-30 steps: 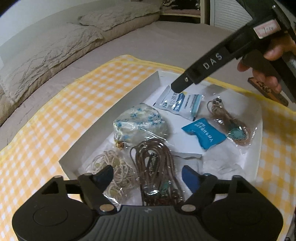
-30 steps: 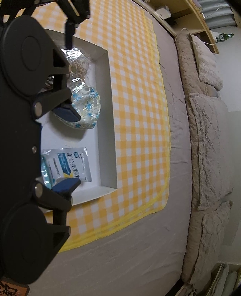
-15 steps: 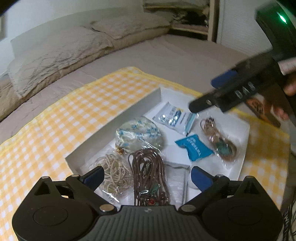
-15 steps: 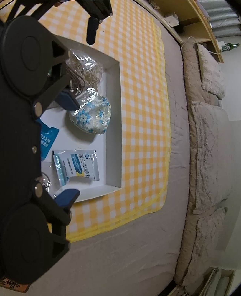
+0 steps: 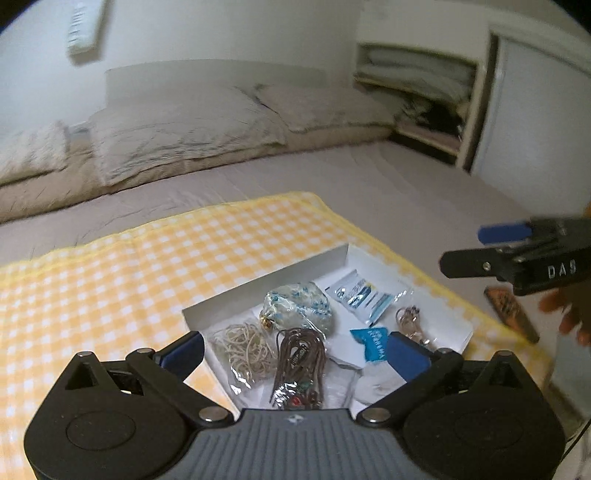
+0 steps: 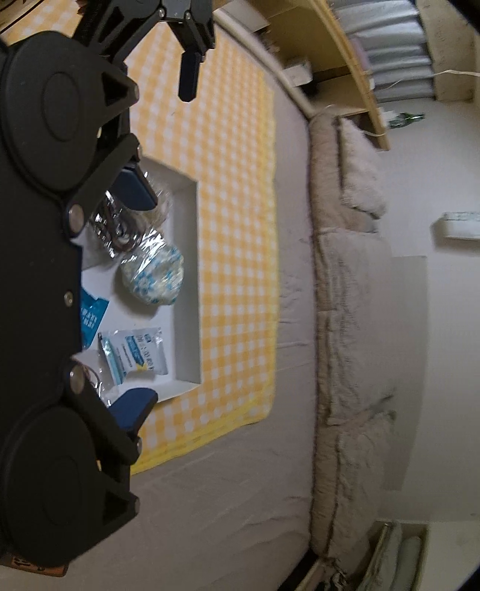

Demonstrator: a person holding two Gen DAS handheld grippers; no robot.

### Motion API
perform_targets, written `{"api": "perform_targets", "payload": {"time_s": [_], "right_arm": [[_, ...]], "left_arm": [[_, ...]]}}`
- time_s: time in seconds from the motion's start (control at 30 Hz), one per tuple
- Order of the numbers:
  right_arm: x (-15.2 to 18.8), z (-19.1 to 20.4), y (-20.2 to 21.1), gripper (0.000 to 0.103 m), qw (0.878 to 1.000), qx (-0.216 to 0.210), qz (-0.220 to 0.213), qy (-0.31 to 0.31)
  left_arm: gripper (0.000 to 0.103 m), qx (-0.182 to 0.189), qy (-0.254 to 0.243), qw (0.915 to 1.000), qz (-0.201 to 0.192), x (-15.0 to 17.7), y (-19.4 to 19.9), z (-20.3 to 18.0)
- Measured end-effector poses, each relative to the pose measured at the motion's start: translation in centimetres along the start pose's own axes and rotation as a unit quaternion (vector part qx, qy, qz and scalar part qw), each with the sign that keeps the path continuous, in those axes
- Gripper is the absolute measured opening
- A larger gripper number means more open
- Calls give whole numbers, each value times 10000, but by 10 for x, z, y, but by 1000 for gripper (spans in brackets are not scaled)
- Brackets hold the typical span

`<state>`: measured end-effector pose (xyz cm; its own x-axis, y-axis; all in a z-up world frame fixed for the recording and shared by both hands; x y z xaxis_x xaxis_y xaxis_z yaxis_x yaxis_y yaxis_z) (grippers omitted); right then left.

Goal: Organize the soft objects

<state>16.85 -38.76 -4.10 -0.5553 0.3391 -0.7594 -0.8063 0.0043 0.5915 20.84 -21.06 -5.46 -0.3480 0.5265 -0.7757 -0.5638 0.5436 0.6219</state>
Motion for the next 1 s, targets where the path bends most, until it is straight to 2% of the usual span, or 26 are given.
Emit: {"api": "perform_targets", "payload": {"time_s": [0.13, 0.27, 0.43, 0.83, 1.0], "right_arm": [[6, 3, 28, 103, 9992, -41, -301, -276], [18, 7, 49, 103, 9981, -16, -513, -340], [34, 10, 70, 103, 9965, 7, -760, -354], [66, 26, 100, 103, 9935, -56, -1129, -124], [74, 36, 107, 103, 9920, -63, -1261, -15]], "left_arm": [[103, -276, 299, 9989, -238, 4, 30, 4], [103, -733, 479, 9949, -504, 8, 60, 9], [103, -1232, 392, 9886, -777, 15, 91, 6], [103, -1505, 308, 9835, -958, 48, 128, -13], [103, -1573, 495, 9819, -934, 61, 133, -11]]}}
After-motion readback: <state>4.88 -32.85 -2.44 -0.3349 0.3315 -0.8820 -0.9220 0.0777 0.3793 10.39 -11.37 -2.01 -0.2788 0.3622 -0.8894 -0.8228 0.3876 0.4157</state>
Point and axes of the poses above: each gripper's, at about its wrist camera, not at the fingertips, and y roughly against the way its jaws point, z to its left, x to its underside, the point moved 9 cm from there along -y, roughly the way its jaws point, and after that the axes turned 15 degrees about -y, right-handed, at the moved point
